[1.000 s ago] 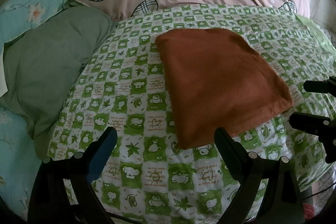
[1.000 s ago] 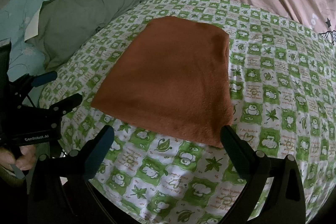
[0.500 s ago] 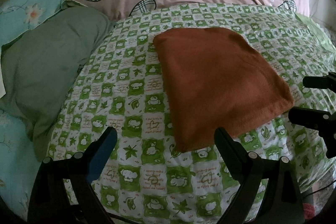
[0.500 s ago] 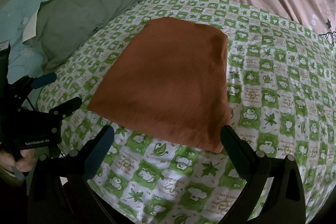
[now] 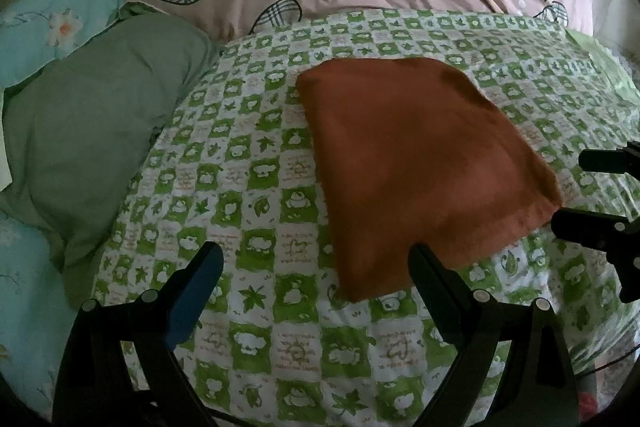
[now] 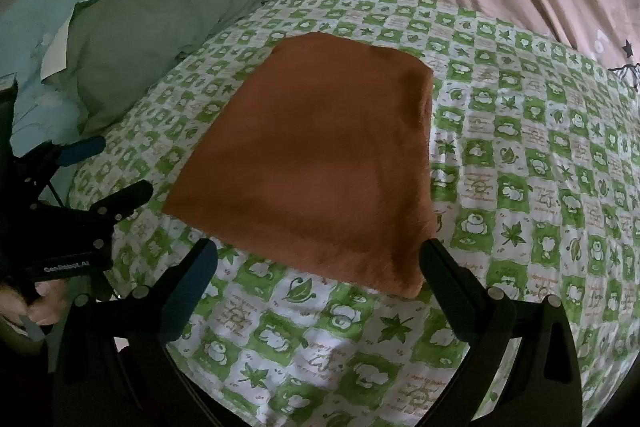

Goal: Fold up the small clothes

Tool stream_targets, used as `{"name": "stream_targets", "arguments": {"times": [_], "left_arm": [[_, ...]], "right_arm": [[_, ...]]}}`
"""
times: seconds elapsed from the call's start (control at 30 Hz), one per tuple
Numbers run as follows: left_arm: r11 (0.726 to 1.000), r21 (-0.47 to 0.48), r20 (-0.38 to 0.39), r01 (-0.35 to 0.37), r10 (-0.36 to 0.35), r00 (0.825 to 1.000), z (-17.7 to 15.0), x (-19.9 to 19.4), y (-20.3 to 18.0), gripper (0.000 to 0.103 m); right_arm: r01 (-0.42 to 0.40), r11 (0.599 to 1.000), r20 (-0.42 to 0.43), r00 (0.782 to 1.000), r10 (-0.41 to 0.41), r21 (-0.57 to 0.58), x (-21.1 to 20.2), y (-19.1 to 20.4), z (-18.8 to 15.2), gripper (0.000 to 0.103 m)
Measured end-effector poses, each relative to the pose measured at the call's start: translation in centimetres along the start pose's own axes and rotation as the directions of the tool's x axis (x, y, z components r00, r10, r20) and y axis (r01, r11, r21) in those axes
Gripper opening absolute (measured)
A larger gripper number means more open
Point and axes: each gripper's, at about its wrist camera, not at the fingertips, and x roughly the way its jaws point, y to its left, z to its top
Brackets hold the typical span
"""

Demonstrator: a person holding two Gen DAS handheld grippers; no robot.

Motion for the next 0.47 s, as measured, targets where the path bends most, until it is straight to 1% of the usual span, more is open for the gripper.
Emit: {"name": "stream_targets", "arguments": {"times": [0.23, 0.47], "left_arm": [[1.0, -0.012, 0.01, -0.013, 0.013, 1.0, 1.0, 0.2, 0.5, 0.094], [0.999, -0.023, 0.01, -0.025, 0.025, 1.0, 1.3, 0.4, 0.5, 0.094]], "right_arm": [[0.004, 1.0, 0.007, 1.0, -0.004, 0.009, 0.2, -0.8, 0.9, 0.101], [-0.012, 0.999, 0.017, 1.0, 0.011, 0.03, 0.5, -1.6, 1.6, 0.101]]}}
